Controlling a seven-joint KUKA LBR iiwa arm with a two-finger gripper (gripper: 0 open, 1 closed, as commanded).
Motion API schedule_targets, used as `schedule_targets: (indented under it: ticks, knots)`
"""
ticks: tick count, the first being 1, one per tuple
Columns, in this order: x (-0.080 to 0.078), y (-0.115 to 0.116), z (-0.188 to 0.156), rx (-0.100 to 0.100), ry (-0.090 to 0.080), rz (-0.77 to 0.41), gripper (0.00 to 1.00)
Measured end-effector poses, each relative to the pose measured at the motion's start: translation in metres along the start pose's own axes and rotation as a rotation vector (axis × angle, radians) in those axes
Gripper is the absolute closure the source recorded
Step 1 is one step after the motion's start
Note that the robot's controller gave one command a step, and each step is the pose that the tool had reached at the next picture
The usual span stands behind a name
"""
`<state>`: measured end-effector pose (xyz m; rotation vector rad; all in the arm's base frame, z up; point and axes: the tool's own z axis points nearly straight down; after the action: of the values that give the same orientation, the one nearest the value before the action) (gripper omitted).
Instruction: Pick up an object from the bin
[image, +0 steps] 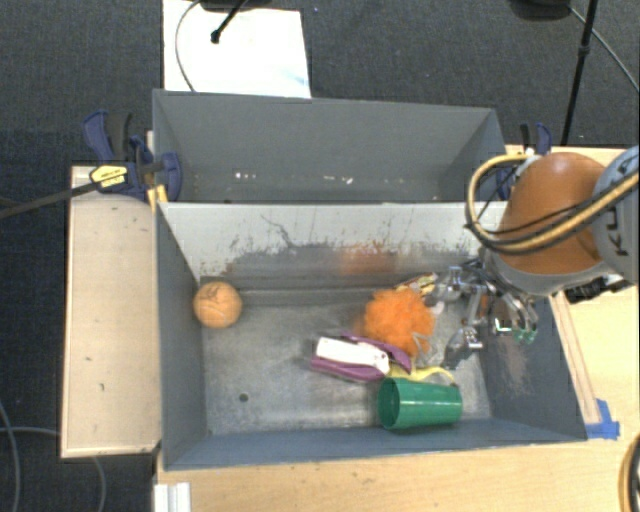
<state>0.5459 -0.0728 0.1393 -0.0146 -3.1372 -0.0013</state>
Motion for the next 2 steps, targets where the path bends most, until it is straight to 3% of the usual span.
schedule_targets:
  ticks: [1, 2]
  knots:
    - [-0.002, 0.000, -0.004, 0.001, -0.007, -0.002, 0.00]
    - [-0.009, 0.018, 0.015, 0.005, -0.014, -0.067, 0.00]
